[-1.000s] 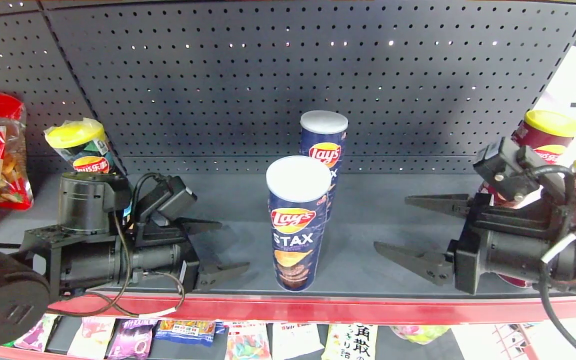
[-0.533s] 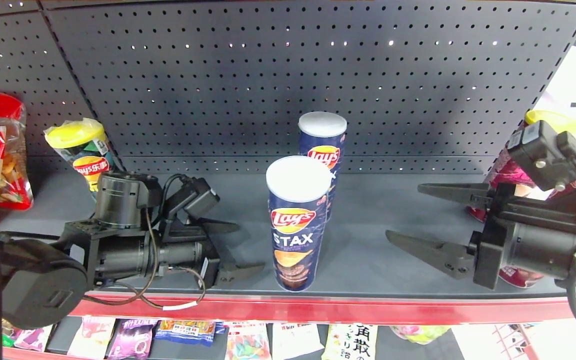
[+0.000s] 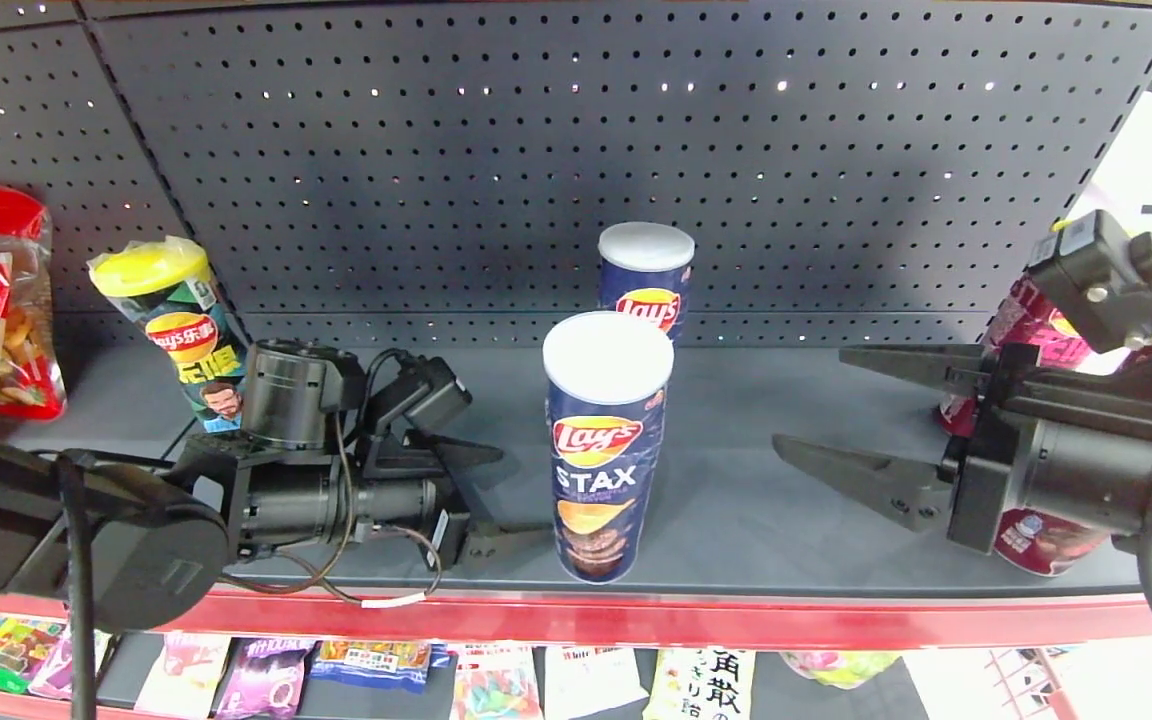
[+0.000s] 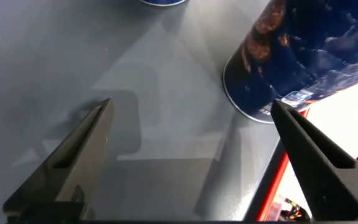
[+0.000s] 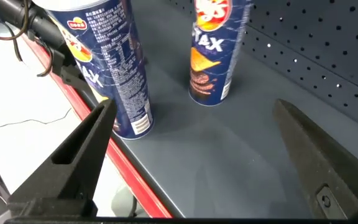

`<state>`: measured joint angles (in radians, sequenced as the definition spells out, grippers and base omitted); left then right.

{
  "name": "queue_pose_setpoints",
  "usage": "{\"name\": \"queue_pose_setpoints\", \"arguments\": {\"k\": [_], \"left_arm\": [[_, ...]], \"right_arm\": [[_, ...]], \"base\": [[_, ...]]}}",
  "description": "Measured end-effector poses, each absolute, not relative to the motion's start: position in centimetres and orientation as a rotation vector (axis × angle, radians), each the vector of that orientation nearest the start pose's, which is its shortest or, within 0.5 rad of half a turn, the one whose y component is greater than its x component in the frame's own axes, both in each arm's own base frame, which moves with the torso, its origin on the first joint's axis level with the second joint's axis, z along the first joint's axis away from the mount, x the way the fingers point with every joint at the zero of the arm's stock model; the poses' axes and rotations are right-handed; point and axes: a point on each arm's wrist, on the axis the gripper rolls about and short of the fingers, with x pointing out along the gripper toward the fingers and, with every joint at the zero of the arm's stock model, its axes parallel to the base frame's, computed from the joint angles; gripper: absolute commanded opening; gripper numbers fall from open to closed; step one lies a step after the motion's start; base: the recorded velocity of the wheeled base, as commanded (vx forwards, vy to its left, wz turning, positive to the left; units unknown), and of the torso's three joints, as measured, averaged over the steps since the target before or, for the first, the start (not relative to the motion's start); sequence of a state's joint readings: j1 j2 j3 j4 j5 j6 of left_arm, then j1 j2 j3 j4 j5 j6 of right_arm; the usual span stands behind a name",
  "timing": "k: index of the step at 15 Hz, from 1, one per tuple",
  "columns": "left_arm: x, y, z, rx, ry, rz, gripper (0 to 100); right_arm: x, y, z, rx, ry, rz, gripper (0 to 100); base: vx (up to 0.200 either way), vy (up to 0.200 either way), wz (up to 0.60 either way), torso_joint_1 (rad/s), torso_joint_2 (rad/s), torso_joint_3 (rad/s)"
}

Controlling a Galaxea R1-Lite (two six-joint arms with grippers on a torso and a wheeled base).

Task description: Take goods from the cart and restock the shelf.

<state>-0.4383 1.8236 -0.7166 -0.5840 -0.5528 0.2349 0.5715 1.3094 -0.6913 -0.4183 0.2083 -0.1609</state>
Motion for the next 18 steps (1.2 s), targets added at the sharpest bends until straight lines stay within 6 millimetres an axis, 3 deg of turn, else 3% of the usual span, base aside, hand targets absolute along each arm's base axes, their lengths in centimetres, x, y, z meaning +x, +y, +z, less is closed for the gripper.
{"name": "queue_pose_setpoints", "arguments": {"k": [15, 18], "left_arm": [[27.93, -14.77, 11.64, 0.182, 0.425, -1.034, 100], [27.08, -13.82, 12.29, 0.183, 0.416, -1.001, 100]], "right_arm": [[17.33, 11.65, 23.07, -0.189, 0.137, 0.787, 100], [17.07, 11.4, 22.58, -0.198, 0.153, 0.755, 100]], "base": [[0.0, 0.0, 0.0, 0.0, 0.0, 0.0], [0.0, 0.0, 0.0, 0.0, 0.0, 0.0]]}}
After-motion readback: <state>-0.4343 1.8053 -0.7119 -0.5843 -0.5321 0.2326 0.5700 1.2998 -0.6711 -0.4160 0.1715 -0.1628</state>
